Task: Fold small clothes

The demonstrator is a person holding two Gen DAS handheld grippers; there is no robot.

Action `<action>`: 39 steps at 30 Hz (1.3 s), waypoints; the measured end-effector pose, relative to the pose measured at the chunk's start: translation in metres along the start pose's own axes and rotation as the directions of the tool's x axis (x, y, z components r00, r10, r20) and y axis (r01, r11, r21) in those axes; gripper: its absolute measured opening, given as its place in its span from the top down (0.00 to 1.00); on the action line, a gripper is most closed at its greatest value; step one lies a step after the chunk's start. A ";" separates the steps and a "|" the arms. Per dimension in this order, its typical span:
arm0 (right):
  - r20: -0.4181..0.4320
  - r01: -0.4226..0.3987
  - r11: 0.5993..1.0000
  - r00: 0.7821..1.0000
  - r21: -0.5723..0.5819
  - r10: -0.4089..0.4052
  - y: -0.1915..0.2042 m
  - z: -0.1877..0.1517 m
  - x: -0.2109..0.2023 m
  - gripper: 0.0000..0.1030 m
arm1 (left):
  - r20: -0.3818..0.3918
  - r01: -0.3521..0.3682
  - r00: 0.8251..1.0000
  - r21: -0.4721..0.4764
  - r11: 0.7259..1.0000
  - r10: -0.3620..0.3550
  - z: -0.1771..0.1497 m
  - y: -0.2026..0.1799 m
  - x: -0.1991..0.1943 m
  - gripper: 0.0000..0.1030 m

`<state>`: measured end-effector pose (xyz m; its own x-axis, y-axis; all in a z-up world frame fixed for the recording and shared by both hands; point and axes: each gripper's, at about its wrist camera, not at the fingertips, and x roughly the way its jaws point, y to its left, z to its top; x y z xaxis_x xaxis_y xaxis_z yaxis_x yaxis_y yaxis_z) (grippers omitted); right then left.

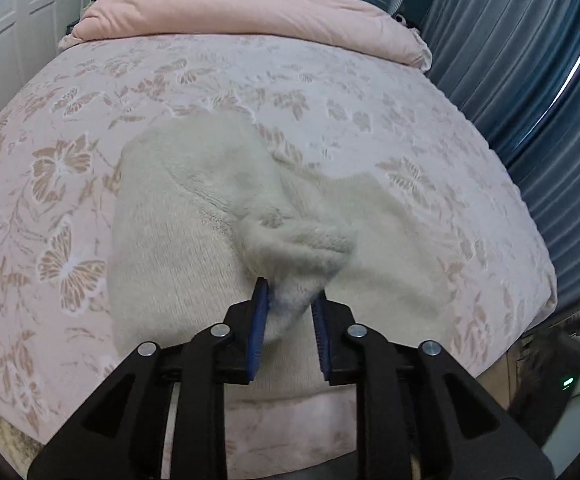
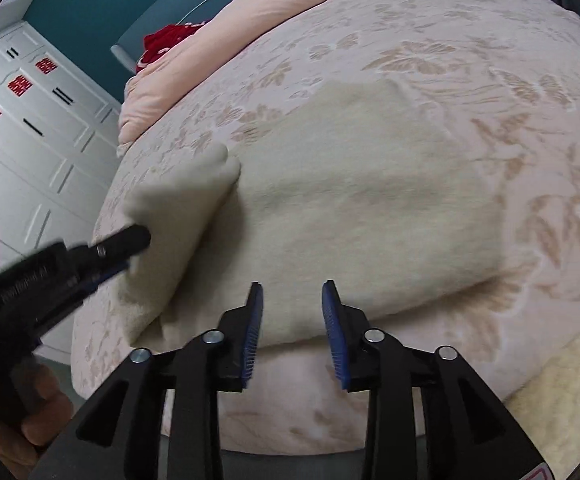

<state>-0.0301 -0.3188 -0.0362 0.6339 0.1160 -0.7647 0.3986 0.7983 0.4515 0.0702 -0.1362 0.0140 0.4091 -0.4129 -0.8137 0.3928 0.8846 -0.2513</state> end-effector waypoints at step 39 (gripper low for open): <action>0.000 -0.055 0.988 0.998 0.143 0.055 -0.045 0.036 0.023 0.85 | -0.127 -0.116 0.984 0.058 0.992 0.123 -0.067 0.024 0.037 0.90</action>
<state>-0.0099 -0.3736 -0.0579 0.6549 0.1602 -0.7386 0.4542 0.6977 0.5540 0.0392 -0.1163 -0.0575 0.3464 -0.2704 -0.8983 0.3898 0.9125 -0.1243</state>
